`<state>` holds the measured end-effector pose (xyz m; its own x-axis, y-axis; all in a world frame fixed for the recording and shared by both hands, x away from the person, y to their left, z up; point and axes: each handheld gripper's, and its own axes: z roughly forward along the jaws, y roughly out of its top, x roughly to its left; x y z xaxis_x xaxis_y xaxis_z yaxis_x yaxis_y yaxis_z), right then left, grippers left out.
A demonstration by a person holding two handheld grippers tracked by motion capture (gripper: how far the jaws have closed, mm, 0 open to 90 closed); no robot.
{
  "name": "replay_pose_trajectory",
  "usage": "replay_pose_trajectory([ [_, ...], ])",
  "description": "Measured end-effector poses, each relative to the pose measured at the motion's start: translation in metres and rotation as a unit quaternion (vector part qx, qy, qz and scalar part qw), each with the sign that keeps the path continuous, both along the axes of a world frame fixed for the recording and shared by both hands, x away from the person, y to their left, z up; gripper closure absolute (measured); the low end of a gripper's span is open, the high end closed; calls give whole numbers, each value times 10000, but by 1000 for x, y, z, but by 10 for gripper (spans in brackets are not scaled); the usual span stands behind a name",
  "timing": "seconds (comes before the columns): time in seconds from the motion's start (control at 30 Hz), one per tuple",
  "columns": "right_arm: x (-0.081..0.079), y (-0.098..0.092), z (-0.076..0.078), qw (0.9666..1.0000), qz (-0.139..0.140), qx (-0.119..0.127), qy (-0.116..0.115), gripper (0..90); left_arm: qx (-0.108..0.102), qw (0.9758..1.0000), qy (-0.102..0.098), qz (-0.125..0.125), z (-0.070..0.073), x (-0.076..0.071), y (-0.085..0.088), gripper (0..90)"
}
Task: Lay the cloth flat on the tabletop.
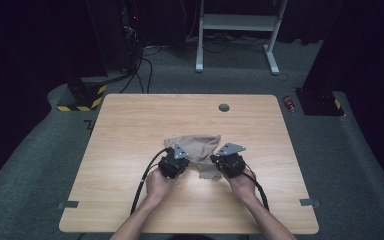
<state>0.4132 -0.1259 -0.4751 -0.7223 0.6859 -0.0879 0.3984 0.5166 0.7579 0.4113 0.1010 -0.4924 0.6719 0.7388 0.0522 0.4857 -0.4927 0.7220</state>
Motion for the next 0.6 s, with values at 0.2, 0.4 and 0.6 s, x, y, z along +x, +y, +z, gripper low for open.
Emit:
replay_pose_trajectory([
  [0.2, 0, -5, -1, 9999, -23, 104, 57, 812, -142, 9999, 71, 54, 2, 5, 4, 891],
  [0.4, -10, 19, -15, 9989, 340, -330, -5, 641, -209, 9998, 45, 38, 3, 4, 3, 891],
  [0.6, -1, 16, -20, 9990, 156, -417, 109, 891, -349, 9994, 48, 75, 5, 5, 7, 891],
])
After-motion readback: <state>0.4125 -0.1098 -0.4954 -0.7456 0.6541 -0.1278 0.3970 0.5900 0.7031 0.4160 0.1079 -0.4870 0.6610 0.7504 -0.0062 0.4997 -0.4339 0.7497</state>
